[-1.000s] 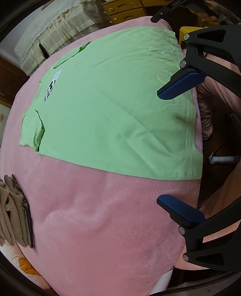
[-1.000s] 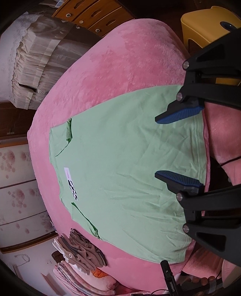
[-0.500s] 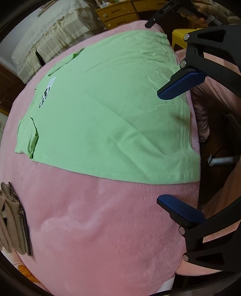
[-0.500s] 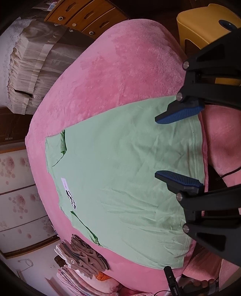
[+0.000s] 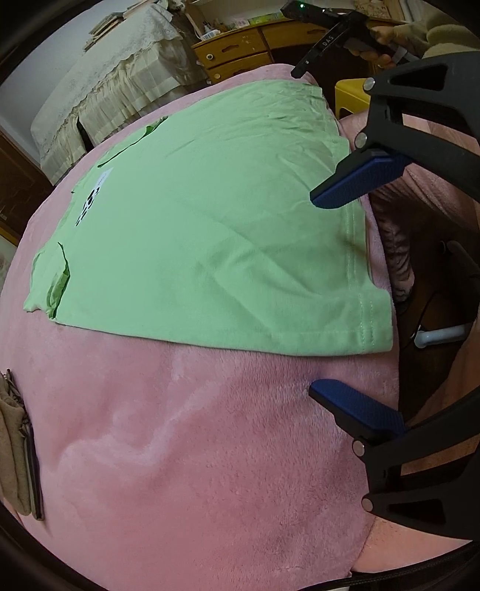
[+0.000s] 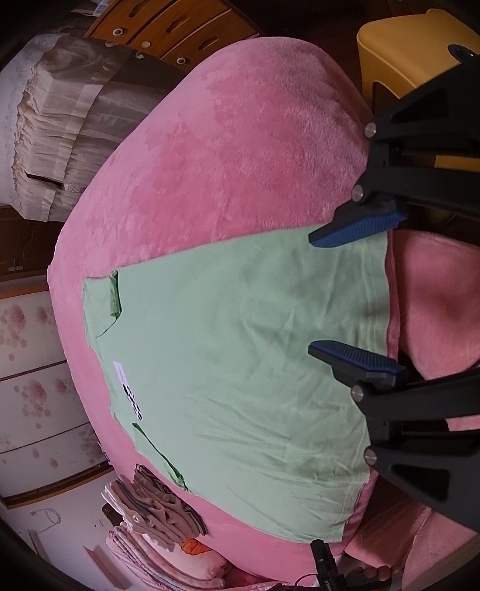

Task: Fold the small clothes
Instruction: 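Lower both grippers onto the hem and grasp it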

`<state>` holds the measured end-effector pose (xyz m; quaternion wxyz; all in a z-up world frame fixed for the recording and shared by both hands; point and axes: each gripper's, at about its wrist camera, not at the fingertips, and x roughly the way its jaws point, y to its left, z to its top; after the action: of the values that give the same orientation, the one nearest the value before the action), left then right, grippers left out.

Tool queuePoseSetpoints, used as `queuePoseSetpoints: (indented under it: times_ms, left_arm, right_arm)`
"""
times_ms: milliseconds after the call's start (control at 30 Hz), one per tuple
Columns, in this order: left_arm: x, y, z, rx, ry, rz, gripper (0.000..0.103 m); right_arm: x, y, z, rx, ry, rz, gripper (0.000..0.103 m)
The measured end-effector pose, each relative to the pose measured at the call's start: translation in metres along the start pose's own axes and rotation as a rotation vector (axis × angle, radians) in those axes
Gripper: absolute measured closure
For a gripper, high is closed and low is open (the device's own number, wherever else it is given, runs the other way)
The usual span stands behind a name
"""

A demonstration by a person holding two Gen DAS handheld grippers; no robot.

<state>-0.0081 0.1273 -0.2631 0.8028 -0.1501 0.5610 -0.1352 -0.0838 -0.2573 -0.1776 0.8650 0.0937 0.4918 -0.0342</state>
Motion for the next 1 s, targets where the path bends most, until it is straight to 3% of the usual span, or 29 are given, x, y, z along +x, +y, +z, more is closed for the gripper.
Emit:
queuePoseSetpoints:
  times_ms: [167, 500, 633, 767, 833, 933, 1000]
  left_arm:
    - [0.005, 0.0, 0.0, 0.026, 0.007, -0.014, 0.014]
    - [0.007, 0.0, -0.005, 0.021, 0.045, -0.041, 0.038]
    - [0.007, 0.003, -0.007, 0.011, 0.053, -0.047, 0.041]
    - [0.009, 0.006, -0.007, 0.0, 0.054, -0.053, 0.043]
    - [0.009, 0.01, -0.007, -0.009, 0.054, -0.05, 0.05]
    - [0.007, 0.02, -0.007, -0.055, 0.052, -0.043, 0.072]
    - [0.008, 0.023, -0.007, -0.069, 0.06, -0.04, 0.085]
  right_arm:
    - [0.011, -0.021, -0.007, 0.005, 0.033, -0.012, 0.05]
    - [0.038, -0.043, -0.018, 0.031, 0.097, 0.018, 0.051]
    - [0.042, -0.044, -0.019, 0.03, 0.102, 0.053, 0.059]
    - [0.044, -0.046, -0.02, 0.034, 0.101, 0.08, 0.061]
    - [0.044, -0.047, -0.021, 0.033, 0.101, 0.092, 0.066]
    - [0.045, -0.047, -0.022, 0.029, 0.113, 0.112, 0.085]
    - [0.045, -0.046, -0.024, 0.019, 0.115, 0.109, 0.088]
